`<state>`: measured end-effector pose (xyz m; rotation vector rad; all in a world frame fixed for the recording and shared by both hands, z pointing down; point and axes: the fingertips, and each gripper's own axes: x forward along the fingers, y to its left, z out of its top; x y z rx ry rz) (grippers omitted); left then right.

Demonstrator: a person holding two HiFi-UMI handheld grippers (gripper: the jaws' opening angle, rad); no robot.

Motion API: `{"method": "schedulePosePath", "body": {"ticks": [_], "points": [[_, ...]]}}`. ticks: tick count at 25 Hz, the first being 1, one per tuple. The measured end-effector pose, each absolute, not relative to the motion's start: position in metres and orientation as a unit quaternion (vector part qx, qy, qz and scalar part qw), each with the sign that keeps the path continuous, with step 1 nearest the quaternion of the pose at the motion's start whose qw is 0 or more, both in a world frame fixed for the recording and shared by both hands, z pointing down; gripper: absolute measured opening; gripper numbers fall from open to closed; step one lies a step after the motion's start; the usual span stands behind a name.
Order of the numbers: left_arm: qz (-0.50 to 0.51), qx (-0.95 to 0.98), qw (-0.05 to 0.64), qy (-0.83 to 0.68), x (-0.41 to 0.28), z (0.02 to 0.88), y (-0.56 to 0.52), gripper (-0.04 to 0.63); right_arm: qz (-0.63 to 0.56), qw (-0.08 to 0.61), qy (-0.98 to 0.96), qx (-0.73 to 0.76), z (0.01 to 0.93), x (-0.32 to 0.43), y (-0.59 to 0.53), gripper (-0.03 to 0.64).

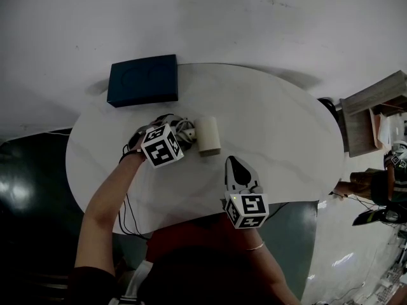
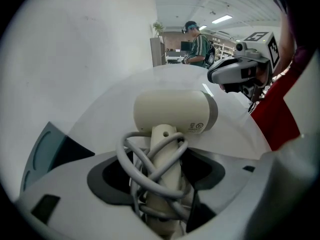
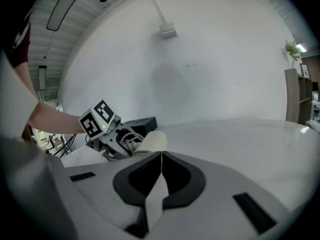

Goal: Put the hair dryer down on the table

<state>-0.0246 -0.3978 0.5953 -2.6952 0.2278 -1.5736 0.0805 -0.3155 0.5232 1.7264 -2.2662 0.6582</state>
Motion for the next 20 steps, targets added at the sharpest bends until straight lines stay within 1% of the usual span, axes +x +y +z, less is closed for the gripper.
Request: {"method": "schedulePosePath", "body": {"ticks": [10, 20], "points": [[-0.466, -0.875, 0.004, 0.132, -0.040, 0.571, -0.401, 0.293, 0.216, 0.107, -0.772, 0.587, 0.517, 0.079, -0.309, 0.015], [-0.385, -0.899, -0.007, 0.208, -0.057, 0.520, -0.398, 0.293, 0.201, 0.105, -0.780, 0.583, 0.508, 0.065, -0.301, 0.015]]}}
